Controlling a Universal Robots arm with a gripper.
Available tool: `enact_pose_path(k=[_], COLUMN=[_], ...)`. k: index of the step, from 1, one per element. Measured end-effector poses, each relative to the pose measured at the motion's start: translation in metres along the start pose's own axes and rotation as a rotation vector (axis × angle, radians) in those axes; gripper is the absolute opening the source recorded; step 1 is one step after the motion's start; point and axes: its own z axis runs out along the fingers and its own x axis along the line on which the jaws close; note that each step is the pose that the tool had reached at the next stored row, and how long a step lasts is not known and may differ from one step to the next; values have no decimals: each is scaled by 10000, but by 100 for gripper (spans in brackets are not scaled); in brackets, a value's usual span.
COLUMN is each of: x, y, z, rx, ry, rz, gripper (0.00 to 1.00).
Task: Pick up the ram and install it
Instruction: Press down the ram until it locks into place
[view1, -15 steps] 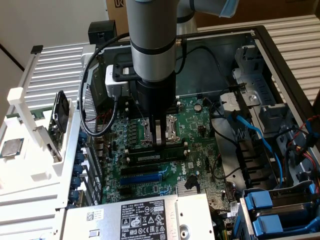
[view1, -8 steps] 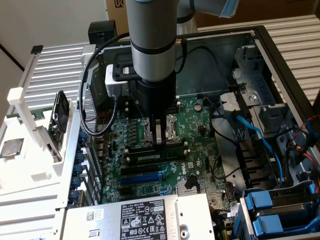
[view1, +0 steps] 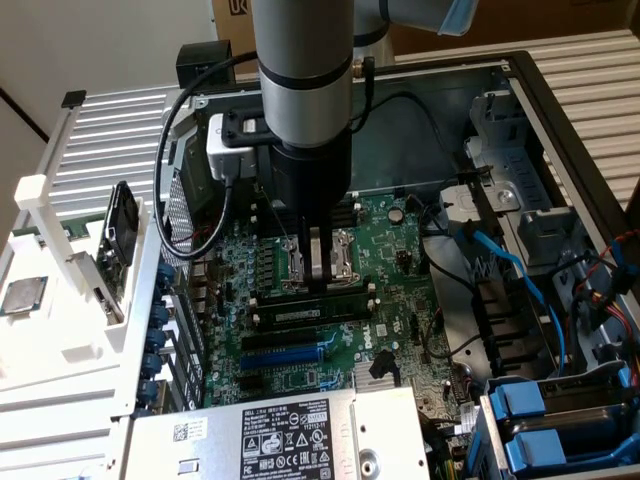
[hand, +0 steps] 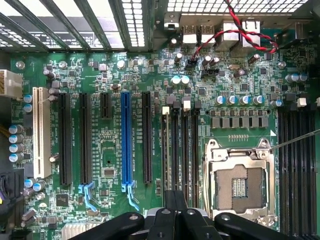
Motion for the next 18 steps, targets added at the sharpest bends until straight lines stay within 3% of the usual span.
enact_pose_path(k=[10,18], x=[-3,-3], y=[1,1], z=[-79,-79], rx=[0,3], ry=[-1,-5], rz=[0,80], gripper=[11,11])
